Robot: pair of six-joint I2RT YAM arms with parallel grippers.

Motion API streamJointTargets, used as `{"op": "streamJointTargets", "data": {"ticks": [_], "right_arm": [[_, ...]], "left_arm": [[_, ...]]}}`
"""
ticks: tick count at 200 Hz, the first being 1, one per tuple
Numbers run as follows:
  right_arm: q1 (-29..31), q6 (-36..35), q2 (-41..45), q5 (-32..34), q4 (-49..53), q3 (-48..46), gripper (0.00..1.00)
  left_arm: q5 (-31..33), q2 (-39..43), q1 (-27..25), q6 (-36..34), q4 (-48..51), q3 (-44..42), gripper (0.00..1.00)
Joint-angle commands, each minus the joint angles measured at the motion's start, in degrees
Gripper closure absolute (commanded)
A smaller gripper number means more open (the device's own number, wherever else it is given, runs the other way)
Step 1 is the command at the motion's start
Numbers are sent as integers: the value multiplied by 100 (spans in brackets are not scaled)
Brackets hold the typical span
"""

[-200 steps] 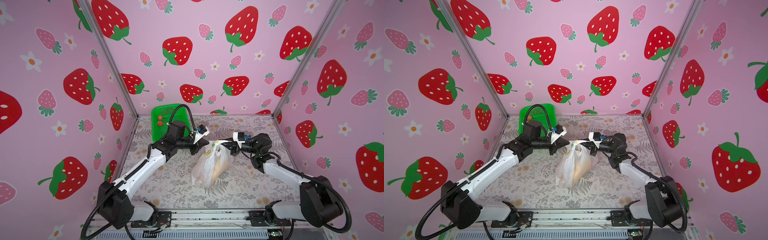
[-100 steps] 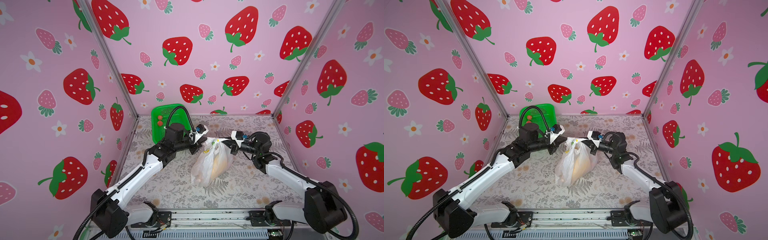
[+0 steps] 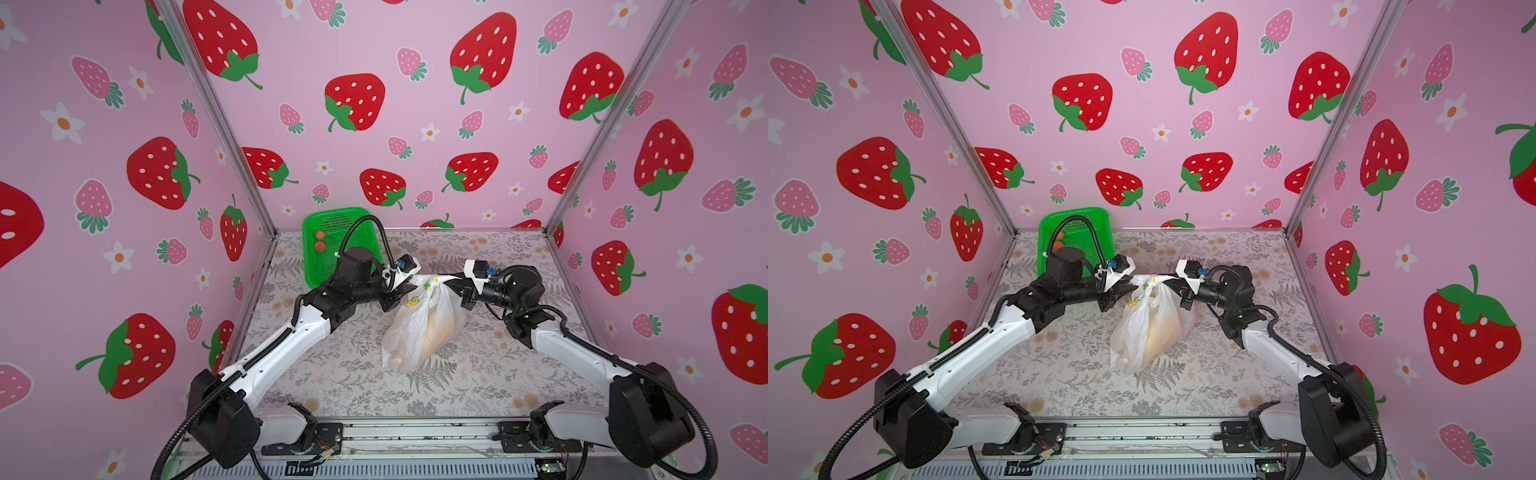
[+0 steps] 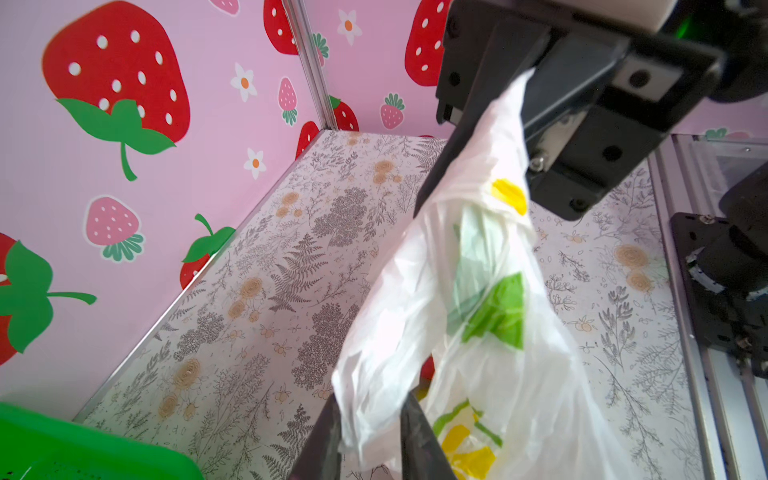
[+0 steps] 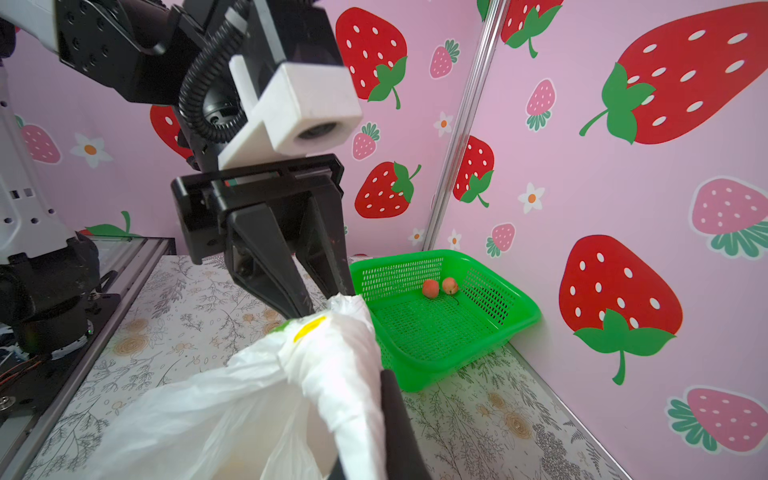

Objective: Place the fake fruits into the plastic bag and tie a complex knot

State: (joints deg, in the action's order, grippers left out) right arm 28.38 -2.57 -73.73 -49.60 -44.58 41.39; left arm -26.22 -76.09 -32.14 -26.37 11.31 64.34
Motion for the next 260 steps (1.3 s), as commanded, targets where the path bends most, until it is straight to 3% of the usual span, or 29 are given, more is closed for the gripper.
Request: {"op": "streamJointTargets", "data": {"ticks": [1,79,116,161,185,214,260], "right_arm": [[26,63,55,-124,-352,1,100],[26,-22,-14,-172,-254,37,100],[27,-90,-22,-144,-179,45,100],[27,-281,59,168,146,31,100],[27,-520,355,640,678,-15,77],[26,-557,1002,1367,1074,-469,59],[25,-603,1907,2101,1926,-819,52]], "left_arm": [[-274,-116,7,-162,159,340,73],[-564,-152,11,-26,28,501,75],[-504,-92,6,-58,6,458,91],[-311,94,9,16,-88,363,100],[-181,180,13,51,-68,308,100],[-209,196,11,79,-99,221,100],[-269,126,10,55,-41,257,100]]}}
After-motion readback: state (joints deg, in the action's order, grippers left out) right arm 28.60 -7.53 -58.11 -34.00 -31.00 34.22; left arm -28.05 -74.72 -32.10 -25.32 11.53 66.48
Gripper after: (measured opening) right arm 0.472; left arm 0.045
